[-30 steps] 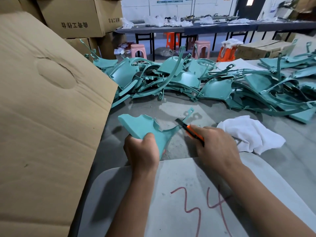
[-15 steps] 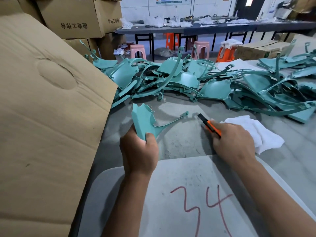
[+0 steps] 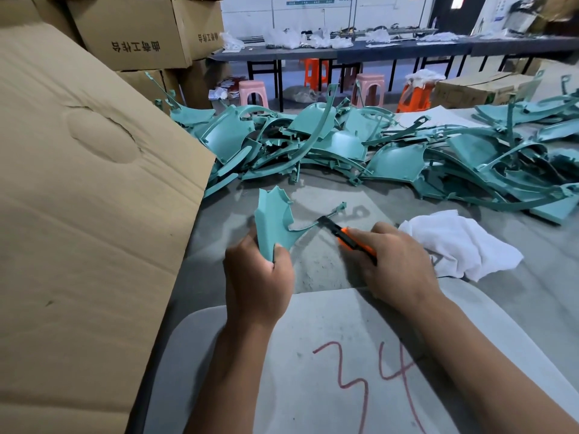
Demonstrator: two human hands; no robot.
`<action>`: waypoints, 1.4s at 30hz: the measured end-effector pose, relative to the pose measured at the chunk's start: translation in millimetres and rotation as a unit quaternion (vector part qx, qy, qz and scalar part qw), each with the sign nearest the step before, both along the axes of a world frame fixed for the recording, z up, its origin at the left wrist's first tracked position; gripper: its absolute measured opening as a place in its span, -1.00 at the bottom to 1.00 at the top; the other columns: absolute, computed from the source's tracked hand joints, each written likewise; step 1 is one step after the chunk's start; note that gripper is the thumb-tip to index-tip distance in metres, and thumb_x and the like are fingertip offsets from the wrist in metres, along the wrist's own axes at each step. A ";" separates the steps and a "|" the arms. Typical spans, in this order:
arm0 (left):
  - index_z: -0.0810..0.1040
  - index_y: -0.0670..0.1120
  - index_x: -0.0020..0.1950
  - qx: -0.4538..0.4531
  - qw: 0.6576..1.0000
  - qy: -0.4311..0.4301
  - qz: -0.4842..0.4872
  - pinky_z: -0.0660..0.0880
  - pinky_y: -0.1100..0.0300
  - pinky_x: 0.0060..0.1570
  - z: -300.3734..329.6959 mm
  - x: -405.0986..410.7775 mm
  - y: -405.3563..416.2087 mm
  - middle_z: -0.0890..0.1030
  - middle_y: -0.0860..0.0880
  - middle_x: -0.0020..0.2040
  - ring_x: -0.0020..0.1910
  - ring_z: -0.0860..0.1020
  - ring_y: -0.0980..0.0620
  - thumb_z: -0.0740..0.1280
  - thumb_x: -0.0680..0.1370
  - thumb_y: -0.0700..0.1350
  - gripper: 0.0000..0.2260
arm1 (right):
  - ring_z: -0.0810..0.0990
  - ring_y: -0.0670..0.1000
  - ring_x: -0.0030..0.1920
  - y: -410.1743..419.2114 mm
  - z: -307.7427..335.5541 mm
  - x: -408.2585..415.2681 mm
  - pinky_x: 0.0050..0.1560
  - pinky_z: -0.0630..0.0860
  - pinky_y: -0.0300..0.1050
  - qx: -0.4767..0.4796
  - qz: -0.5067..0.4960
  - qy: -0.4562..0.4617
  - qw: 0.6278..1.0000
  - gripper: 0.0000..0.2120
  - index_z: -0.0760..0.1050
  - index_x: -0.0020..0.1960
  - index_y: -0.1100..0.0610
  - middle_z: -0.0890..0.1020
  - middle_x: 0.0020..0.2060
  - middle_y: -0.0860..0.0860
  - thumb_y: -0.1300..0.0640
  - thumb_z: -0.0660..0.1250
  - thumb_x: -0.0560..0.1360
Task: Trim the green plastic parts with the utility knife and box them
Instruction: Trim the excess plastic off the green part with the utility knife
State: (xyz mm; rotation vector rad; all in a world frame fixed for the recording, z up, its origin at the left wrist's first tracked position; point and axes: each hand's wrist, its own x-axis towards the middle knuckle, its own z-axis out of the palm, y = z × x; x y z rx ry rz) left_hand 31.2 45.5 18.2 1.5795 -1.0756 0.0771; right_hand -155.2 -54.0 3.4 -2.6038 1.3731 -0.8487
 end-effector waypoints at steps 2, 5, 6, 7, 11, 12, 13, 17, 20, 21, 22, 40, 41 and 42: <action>0.61 -0.11 -0.10 0.000 1.000 -0.007 -0.002 0.56 0.18 -0.43 -0.8 1.4 1.0 0.59 0.05 -0.30 -0.32 0.61 0.08 0.29 0.41 -0.15 -0.87 | 0.59 0.22 -0.08 -10.0 0.7 -8.8 -0.24 0.45 0.00 0.010 -0.087 0.021 0.996 -0.67 0.60 0.31 -0.21 0.52 -0.13 0.00 0.02 0.29 0.59; 0.53 -0.04 -0.16 0.003 1.000 -0.024 0.003 0.50 0.25 -0.49 -0.6 3.9 1.8 0.58 0.03 -0.32 -0.37 0.59 0.06 0.30 0.41 -0.14 -0.95 | 0.56 0.19 -0.15 -14.1 5.4 -15.1 -0.26 0.39 -0.02 -0.004 -0.136 0.001 0.991 -0.69 0.62 0.31 -0.15 0.51 -0.15 -0.01 0.04 0.33 0.59; 0.51 -0.03 -0.16 -0.001 1.000 -0.030 0.000 0.43 0.35 -0.51 -0.4 4.1 2.1 0.57 0.04 -0.32 -0.38 0.57 0.12 0.30 0.42 -0.14 -0.96 | 0.54 0.14 -0.18 -10.3 6.2 -13.3 -0.27 0.39 -0.03 -0.009 -0.099 -0.032 0.995 -0.66 0.62 0.33 -0.14 0.50 -0.18 -0.03 0.06 0.36 0.58; 0.50 -0.02 -0.15 -0.006 0.999 -0.037 -0.005 0.40 0.43 -0.50 -0.2 4.4 2.4 0.55 0.06 -0.31 -0.38 0.56 0.17 0.31 0.42 -0.15 -0.95 | 0.52 0.10 -0.20 -4.4 6.6 -9.1 -0.26 0.43 -0.02 -0.009 -0.047 -0.058 0.997 -0.62 0.61 0.36 -0.14 0.50 -0.19 -0.04 0.09 0.39 0.57; 0.56 -0.04 -0.14 -0.016 0.997 -0.071 -0.014 0.33 0.56 -0.43 -1.0 7.6 2.6 0.48 0.15 -0.34 -0.36 0.54 0.21 0.34 0.42 -0.20 -0.92 | 0.54 0.05 -0.18 14.8 3.0 13.4 -0.17 0.50 0.01 0.007 0.103 -0.101 0.990 -0.57 0.57 0.42 -0.08 0.53 -0.16 -0.05 0.12 0.44 0.57; 0.54 -0.01 -0.16 -0.018 0.997 -0.077 -0.015 0.32 0.56 -0.43 -1.1 8.7 2.4 0.45 0.20 -0.36 -0.34 0.54 0.23 0.34 0.41 -0.21 -0.91 | 0.54 0.06 -0.17 15.4 1.2 17.2 -0.16 0.50 0.02 0.012 0.112 -0.102 0.988 -0.58 0.56 0.43 -0.08 0.53 -0.15 -0.05 0.11 0.42 0.58; 0.49 0.03 -0.18 -0.021 0.996 -0.080 -0.017 0.32 0.56 -0.43 -1.0 9.7 2.4 0.43 0.24 -0.38 -0.32 0.54 0.25 0.34 0.41 -0.20 -0.87 | 0.54 0.07 -0.16 14.7 -0.8 19.1 -0.16 0.50 0.04 0.013 0.108 -0.098 0.989 -0.57 0.55 0.43 -0.10 0.52 -0.15 -0.05 0.12 0.41 0.58; 0.40 0.14 -0.21 -0.036 0.996 -0.076 -0.028 0.29 0.53 -0.47 -2.0 13.0 3.7 0.44 0.26 -0.45 -0.32 0.54 0.28 0.34 0.40 -0.17 -0.79 | 0.55 0.18 -0.15 0.4 -4.9 11.9 -0.21 0.47 0.03 0.017 0.029 -0.046 0.998 -0.66 0.60 0.33 -0.14 0.47 -0.20 -0.02 0.07 0.35 0.58; 0.36 0.14 -0.25 -0.041 0.996 -0.080 -0.028 0.27 0.53 -0.48 -3.9 13.3 3.2 0.53 0.34 -0.34 -0.35 0.53 0.30 0.34 0.39 -0.18 -0.76 | 0.56 0.18 -0.13 -10.4 -2.8 2.5 -0.26 0.33 -0.03 0.006 -0.086 -0.005 0.996 -0.67 0.62 0.30 -0.18 0.41 -0.21 -0.05 0.06 0.34 0.57; 0.33 0.12 -0.29 -0.038 0.995 -0.083 -0.028 0.26 0.52 -0.49 -4.2 12.6 2.6 0.53 0.35 -0.33 -0.36 0.52 0.28 0.34 0.39 -0.18 -0.75 | 0.57 0.19 -0.14 -11.0 -1.4 1.2 -0.26 0.31 -0.04 -0.004 -0.115 -0.004 0.993 -0.65 0.62 0.30 -0.19 0.41 -0.20 -0.04 0.09 0.36 0.56; 0.32 0.12 -0.30 -0.034 0.995 -0.085 -0.028 0.26 0.50 -0.50 -5.0 12.0 1.9 0.52 0.33 -0.33 -0.36 0.51 0.26 0.34 0.39 -0.18 -0.75 | 0.57 0.19 -0.17 -9.3 -0.4 1.8 -0.27 0.31 -0.04 -0.020 -0.126 -0.004 0.992 -0.65 0.62 0.30 -0.18 0.42 -0.19 -0.04 0.09 0.38 0.56; 0.48 0.06 -0.19 -0.001 0.998 -0.057 -0.002 0.57 0.05 -0.48 -2.6 10.1 2.0 0.55 0.08 -0.37 -0.38 0.59 0.04 0.33 0.39 -0.10 -0.93 | 0.42 0.15 -0.36 -8.4 5.8 -4.5 -0.37 0.23 -0.14 -0.109 -0.178 -0.028 0.977 -0.57 0.61 0.32 -0.06 0.46 -0.15 0.04 0.21 0.45 0.49; 0.49 0.07 -0.18 -0.003 0.999 -0.054 -0.002 0.58 0.05 -0.48 -2.2 10.4 2.4 0.54 0.10 -0.37 -0.37 0.58 0.07 0.33 0.39 -0.11 -0.92 | 0.42 0.16 -0.35 -10.2 5.2 -6.0 -0.36 0.23 -0.13 -0.104 -0.181 -0.032 0.978 -0.59 0.62 0.31 -0.05 0.46 -0.15 0.04 0.21 0.44 0.50; 0.48 0.07 -0.18 -0.003 0.999 -0.052 -0.002 0.58 0.05 -0.48 -1.9 10.7 2.7 0.53 0.13 -0.37 -0.37 0.59 0.08 0.33 0.39 -0.11 -0.92 | 0.40 0.15 -0.35 -11.5 3.7 -6.8 -0.35 0.23 -0.12 -0.094 -0.179 -0.030 0.979 -0.62 0.63 0.30 -0.05 0.46 -0.16 0.03 0.20 0.44 0.52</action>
